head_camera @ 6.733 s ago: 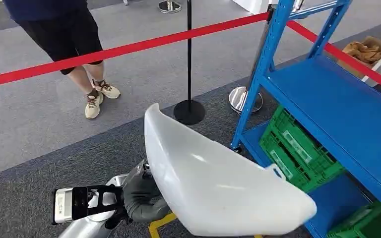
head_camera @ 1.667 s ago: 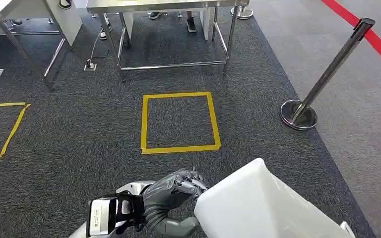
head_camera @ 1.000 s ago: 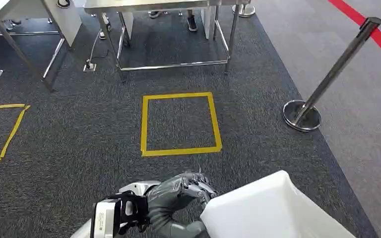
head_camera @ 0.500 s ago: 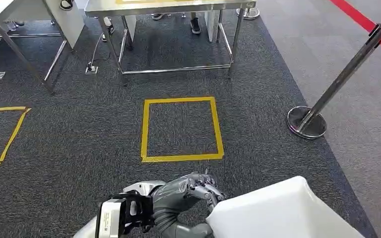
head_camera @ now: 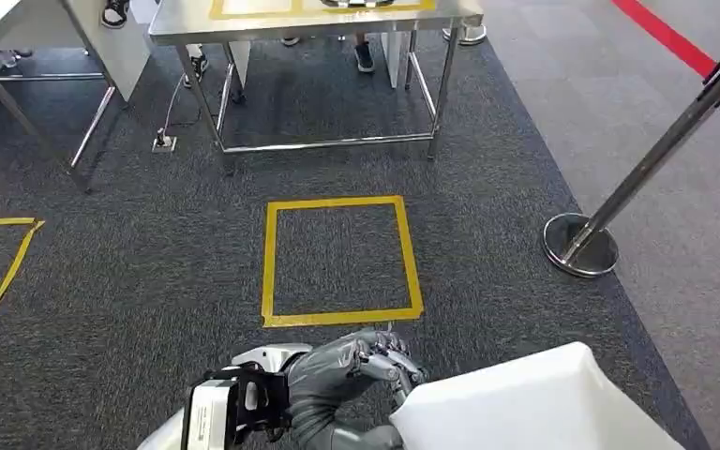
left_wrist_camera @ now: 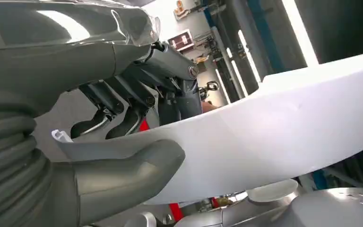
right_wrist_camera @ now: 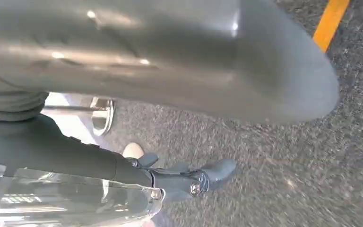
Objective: Take the parts from the cabinet and place them on the table.
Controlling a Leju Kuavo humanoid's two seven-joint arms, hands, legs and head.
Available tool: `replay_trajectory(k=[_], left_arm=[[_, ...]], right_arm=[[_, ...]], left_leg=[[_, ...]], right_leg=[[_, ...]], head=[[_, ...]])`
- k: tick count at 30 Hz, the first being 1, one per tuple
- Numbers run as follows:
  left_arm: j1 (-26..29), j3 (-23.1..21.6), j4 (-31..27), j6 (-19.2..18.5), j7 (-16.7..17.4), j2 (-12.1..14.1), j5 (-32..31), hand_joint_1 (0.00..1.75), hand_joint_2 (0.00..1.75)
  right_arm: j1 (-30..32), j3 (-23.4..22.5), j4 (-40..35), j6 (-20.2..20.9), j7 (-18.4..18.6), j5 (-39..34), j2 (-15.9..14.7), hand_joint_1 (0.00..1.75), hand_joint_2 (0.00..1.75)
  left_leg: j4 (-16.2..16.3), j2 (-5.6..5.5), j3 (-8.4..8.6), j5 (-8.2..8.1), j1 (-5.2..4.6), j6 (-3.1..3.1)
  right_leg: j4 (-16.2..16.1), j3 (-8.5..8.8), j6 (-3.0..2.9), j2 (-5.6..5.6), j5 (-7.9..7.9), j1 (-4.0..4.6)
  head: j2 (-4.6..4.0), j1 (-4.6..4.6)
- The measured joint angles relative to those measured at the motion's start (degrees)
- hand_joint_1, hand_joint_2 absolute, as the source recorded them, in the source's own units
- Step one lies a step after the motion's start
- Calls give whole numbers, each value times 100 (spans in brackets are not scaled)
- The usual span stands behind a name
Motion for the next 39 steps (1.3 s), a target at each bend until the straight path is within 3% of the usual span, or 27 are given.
replay_trajectory(k=[2,3,5,7,8,9,11,14,15,17,18,20,22,23,24,25,26,27,28,29,31,33,34,36,37,38,39], left_arm=[[-13,-2,-4,11,11,-19,-11,175,175],[-23,-7,-4,15,13,-26,-17,175,175],[-19,-15,-2,20,28,-28,-35,175,175],[-18,-20,2,20,31,-28,-35,175,175],[-18,-22,11,20,31,-28,-35,175,175],[-17,-22,17,20,31,-28,-35,175,175],[-23,-24,57,20,31,-24,-35,175,175],[-29,-35,79,37,46,-39,-50,175,175],[-58,-37,79,52,35,-66,-50,175,175],[-67,-37,81,74,31,-70,-52,175,175],[-65,-37,92,74,28,-68,-52,175,175],[-57,-44,114,83,26,-57,-61,175,175],[-52,-39,142,100,0,-37,-81,175,175],[-42,-39,157,122,-9,-26,-107,175,175],[-30,-39,164,142,-20,-11,-118,175,175],[-27,-37,177,157,-44,0,-133,175,175],[-27,-35,197,168,-74,13,-157,175,175],[-12,-28,212,177,-98,31,-160,175,175],[-11,-26,219,179,-109,26,-168,175,175],[-16,-22,216,181,-111,22,-173,175,175],[-28,-26,225,179,-129,-9,-171,175,175],[-39,-22,247,177,-131,-20,-170,175,175],[-36,-22,251,175,-133,-22,-170,175,175],[-16,-24,273,175,-133,-20,-173,175,175],[-12,-26,286,175,-133,-20,-173,175,175],[-6,-26,299,173,-133,-20,-173,175,175],[-6,-26,299,170,-133,-22,-173,175,175]], right_arm=[[-29,0,0,0,-18,13,11,0,0],[-44,0,0,0,-28,13,11,0,0],[-32,0,0,0,-42,22,9,0,0],[-3,0,0,0,-48,46,24,0,0],[-2,0,0,0,-52,48,24,0,0],[-2,0,0,0,-55,48,22,0,0],[35,-2,4,0,-55,48,35,0,0],[23,-2,4,-4,-55,52,66,0,0],[8,-2,2,-18,-57,52,70,0,0],[-5,-4,-2,-31,-59,50,59,0,0],[-8,-4,-2,-31,-61,48,66,0,0],[2,-4,-2,-31,-66,50,83,0,0],[16,-4,-2,-33,-72,66,92,0,0],[14,-4,-2,-33,-74,72,98,0,0],[11,-4,-2,-35,-83,81,103,0,0],[11,-4,-2,-39,-90,85,109,0,0],[16,-4,0,-41,-92,92,131,0,0],[-6,-4,0,-52,-96,92,138,0,0],[-25,-4,-2,-59,-103,90,140,0,0],[-14,-4,-2,-66,-103,92,136,0,0],[-11,-4,0,-70,-103,94,129,0,0],[-51,-4,0,-70,-101,94,133,0,0],[-59,-4,0,-70,-103,94,133,0,0],[-35,-4,2,-68,-101,94,131,0,0],[-9,-4,2,-66,-94,98,138,0,0],[4,-4,2,-66,-92,98,138,0,0],[8,-7,2,-66,-85,96,136,0,0]], left_leg=[[-61,34,163,-81,32,53],[-63,32,216,-148,31,77],[-63,7,324,-279,24,94],[-63,-23,491,-428,23,89],[-63,-28,604,-518,23,76],[-62,-28,726,-612,25,59],[-42,-29,916,-805,8,2],[-51,-47,1079,-927,-6,-123],[89,-50,1001,-831,-10,-142],[805,10,595,-546,-19,-205],[1166,15,313,-582,0,-230],[1681,25,-267,-996,20,-270],[1644,33,-617,-1338,20,-265],[1420,33,-645,-1269,17,-245],[1078,31,-610,-1036,5,-206],[627,32,-534,-597,-16,-148],[212,38,-473,58,-53,-62],[181,-10,-430,191,-94,-42],[168,-38,-363,102,-91,-47],[89,-45,-258,95,-89,-32],[-12,-56,-10,113,-43,49],[-48,-17,123,35,-25,88],[-53,-17,161,-12,-23,101],[-53,-33,230,-108,-25,116],[-53,-54,275,-152,-25,114],[-53,-64,335,-202,-25,105],[-52,-65,394,-248,-25,92]], right_leg=[[585,-277,0,-8,63,-9],[1028,-594,5,-7,31,-7],[1594,-1142,56,-7,-463,0],[1518,-1391,77,-7,-738,0],[1220,-1387,72,-8,-664,-1],[817,-1338,65,-10,-408,-2],[192,-1281,22,-35,732,0],[184,-1127,-142,-19,565,44],[181,-1048,-180,-10,526,18],[105,-849,-241,-10,409,-19],[72,-764,-251,-5,358,-20],[23,-609,-245,2,253,-22],[17,-437,-248,15,106,-22],[14,-338,-249,28,29,-16],[11,-241,-246,32,-47,-5],[5,-141,-242,32,-126,4],[-19,-88,-231,32,-195,-10],[-41,-10,-180,76,-263,28],[-103,57,-141,70,-336,14],[-72,232,-112,80,-257,12],[58,204,-21,66,-138,8],[789,-180,-33,48,-110,16],[1184,-481,3,45,-258,15],[1617,-947,34,44,-758,16],[1585,-1080,50,44,-842,17],[1338,-1099,38,43,-719,17],[947,-1032,29,41,-437,16]], head=[[-4,31],[-2,46],[-2,61],[-2,61],[-2,63],[-2,61],[-2,68],[-2,59],[-2,48],[-2,25],[-2,18],[-2,15],[-2,11],[-2,18],[-2,13],[-2,15],[-2,30],[-2,20],[-2,0],[-2,2],[-2,-18],[-2,31],[-2,46],[-2,64],[-2,59],[-2,66],[-2,61]])
